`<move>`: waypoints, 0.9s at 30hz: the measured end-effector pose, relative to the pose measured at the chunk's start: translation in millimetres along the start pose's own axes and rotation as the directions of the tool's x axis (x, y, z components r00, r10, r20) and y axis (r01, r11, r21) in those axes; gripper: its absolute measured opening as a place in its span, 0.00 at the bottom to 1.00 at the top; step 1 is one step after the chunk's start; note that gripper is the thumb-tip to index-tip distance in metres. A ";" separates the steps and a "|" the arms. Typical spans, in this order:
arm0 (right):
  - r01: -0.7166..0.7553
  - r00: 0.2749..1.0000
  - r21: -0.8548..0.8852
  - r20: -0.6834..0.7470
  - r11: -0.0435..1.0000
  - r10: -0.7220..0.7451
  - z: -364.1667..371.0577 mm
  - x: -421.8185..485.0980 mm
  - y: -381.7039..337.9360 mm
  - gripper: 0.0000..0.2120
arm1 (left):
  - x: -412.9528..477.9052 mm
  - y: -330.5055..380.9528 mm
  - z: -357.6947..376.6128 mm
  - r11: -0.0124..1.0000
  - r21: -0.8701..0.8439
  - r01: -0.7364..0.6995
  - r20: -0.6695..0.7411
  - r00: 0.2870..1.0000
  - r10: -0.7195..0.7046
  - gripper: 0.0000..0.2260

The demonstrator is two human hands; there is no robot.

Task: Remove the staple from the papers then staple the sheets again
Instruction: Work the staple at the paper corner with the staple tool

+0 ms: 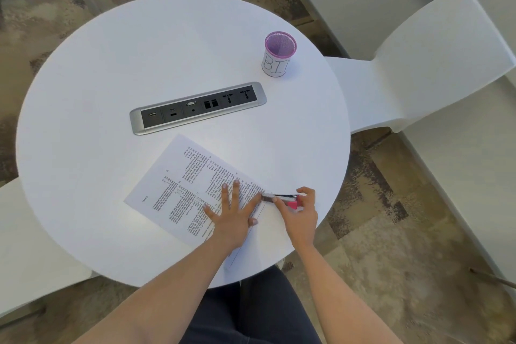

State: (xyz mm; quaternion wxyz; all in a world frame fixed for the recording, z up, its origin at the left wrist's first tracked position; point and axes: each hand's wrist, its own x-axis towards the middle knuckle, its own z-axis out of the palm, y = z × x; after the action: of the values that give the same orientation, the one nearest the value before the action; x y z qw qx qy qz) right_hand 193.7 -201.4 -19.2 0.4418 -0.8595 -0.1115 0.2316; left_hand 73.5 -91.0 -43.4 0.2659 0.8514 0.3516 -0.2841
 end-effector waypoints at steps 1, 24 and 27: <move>0.061 0.998 -0.114 0.020 0.992 -0.059 -1.9 0.9 3.6 0.19 | 0.0 0.2 -0.3 1.000 0.003 0.000 -0.003 1.000 0.000 0.37; 0.360 0.908 -0.498 0.380 0.789 -0.175 -6.2 0.5 2.7 0.11 | 4.7 -10.7 -11.1 0.995 -0.028 -0.094 0.018 0.995 0.095 0.36; 0.369 0.896 -0.485 0.411 0.793 -0.166 -1.0 -3.2 4.1 0.11 | 4.7 -10.1 -12.3 0.995 -0.049 -0.086 0.033 0.996 0.088 0.38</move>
State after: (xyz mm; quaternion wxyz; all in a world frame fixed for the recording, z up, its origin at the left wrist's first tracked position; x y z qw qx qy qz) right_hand 191.3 -205.7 -21.0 0.1772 -0.8698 -0.3719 0.2716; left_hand 72.3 -74.7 -40.6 0.3044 0.8542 0.3160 -0.2789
